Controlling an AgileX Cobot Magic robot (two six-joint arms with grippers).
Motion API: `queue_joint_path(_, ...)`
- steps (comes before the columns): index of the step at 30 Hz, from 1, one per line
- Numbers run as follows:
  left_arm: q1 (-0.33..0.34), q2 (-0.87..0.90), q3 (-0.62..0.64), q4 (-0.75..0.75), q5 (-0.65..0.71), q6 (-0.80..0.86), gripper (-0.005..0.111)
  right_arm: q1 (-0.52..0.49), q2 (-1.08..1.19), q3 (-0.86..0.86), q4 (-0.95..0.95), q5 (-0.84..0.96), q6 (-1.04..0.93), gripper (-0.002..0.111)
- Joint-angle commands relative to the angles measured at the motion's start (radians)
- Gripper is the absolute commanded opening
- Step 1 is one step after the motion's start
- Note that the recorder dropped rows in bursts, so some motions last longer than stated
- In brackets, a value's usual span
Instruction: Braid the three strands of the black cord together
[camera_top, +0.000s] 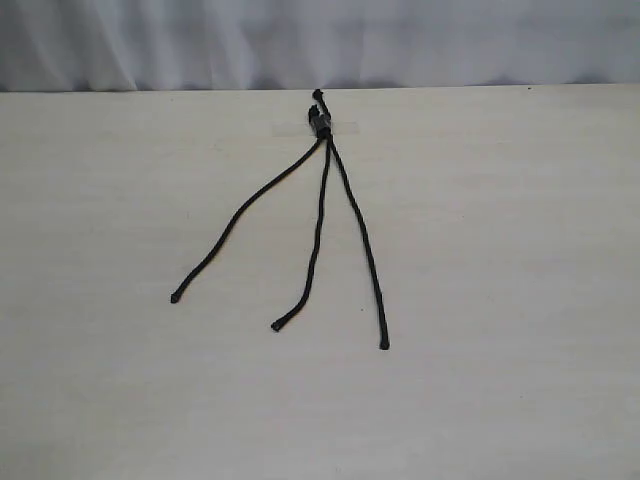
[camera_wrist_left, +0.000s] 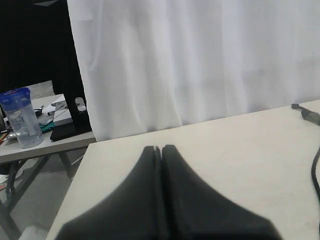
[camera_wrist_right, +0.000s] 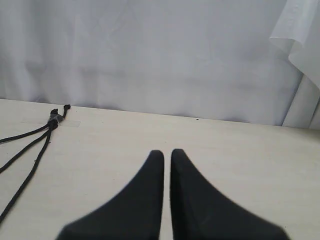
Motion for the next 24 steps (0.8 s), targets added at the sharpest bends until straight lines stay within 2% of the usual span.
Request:
queue_joint_path(1, 0.001, -0.003, 0.003, -0.002, -0.008, -0.002, 0.0, -0.008, -0.007, 0.004, -0.005, 0.002, -0.004, 0.005)
queue_joint_path(16, 0.001, -0.003, 0.003, -0.002, -0.01, -0.002, 0.0, -0.008, -0.007, 0.004, -0.005, 0.002, -0.004, 0.005)
queue_joint_path(24, 0.001, -0.003, 0.003, -0.002, -0.062, -0.002, 0.0, -0.008, -0.007, 0.004, -0.005, 0.002, -0.004, 0.005)
